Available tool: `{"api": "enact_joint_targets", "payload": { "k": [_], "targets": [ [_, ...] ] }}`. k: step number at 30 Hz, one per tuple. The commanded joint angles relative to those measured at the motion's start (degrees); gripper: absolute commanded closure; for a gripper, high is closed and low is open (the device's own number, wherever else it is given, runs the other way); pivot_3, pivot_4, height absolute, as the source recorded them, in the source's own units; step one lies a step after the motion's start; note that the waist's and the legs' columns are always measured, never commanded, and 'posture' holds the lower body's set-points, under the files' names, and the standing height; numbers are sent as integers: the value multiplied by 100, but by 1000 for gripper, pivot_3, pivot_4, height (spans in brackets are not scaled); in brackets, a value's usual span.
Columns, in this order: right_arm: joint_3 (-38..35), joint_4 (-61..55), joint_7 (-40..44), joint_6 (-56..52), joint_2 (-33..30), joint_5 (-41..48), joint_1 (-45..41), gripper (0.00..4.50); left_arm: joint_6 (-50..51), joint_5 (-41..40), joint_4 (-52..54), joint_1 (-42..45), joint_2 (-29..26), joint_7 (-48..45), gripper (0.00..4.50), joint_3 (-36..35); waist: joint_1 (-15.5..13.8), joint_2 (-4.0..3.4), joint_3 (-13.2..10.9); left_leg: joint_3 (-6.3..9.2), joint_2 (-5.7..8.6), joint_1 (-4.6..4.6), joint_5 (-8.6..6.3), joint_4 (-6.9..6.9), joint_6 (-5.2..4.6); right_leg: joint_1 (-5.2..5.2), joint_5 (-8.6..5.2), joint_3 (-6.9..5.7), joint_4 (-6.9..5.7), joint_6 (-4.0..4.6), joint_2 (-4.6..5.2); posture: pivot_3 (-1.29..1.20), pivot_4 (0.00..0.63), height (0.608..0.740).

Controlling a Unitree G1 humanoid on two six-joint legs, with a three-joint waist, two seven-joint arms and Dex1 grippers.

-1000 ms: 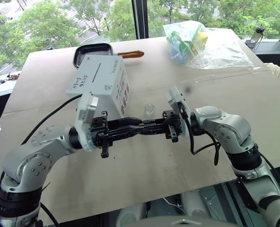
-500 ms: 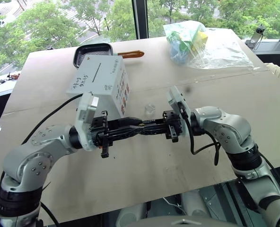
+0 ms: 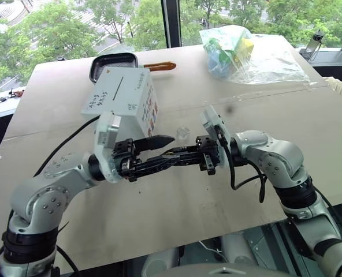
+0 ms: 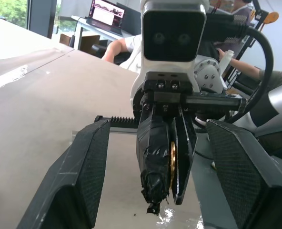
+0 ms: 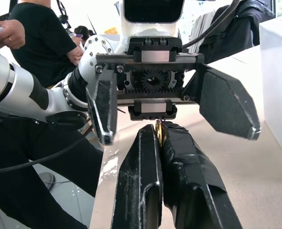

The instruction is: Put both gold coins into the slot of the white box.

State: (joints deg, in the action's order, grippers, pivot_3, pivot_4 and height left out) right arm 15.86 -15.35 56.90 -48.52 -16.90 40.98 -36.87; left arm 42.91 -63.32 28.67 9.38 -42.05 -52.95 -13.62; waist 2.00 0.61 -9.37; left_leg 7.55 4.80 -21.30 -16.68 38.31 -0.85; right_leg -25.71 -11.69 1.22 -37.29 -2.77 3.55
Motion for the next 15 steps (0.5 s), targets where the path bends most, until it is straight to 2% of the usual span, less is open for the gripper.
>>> {"api": "enact_joint_targets", "payload": {
  "k": [1,6,15],
  "targets": [
    [-21,-246,2,80,49,87,-34,4500,-90,-282,31,115,14,-27,2102,-286,-2,0,0,0,0,0,0,0,0,0,0,0,0,0,0,0,150,721],
    [-28,-248,-17,76,66,85,-33,4500,-87,-93,4,82,-65,-104,4417,-215,0,0,0,-1,0,0,0,0,0,0,0,-1,0,0,0,0,150,721],
    [-41,-255,-53,77,79,92,-9,4500,-72,46,33,-50,-139,-300,4417,-155,-2,0,0,-1,0,0,0,0,0,0,0,-2,0,0,0,0,150,721]
  ]
}}
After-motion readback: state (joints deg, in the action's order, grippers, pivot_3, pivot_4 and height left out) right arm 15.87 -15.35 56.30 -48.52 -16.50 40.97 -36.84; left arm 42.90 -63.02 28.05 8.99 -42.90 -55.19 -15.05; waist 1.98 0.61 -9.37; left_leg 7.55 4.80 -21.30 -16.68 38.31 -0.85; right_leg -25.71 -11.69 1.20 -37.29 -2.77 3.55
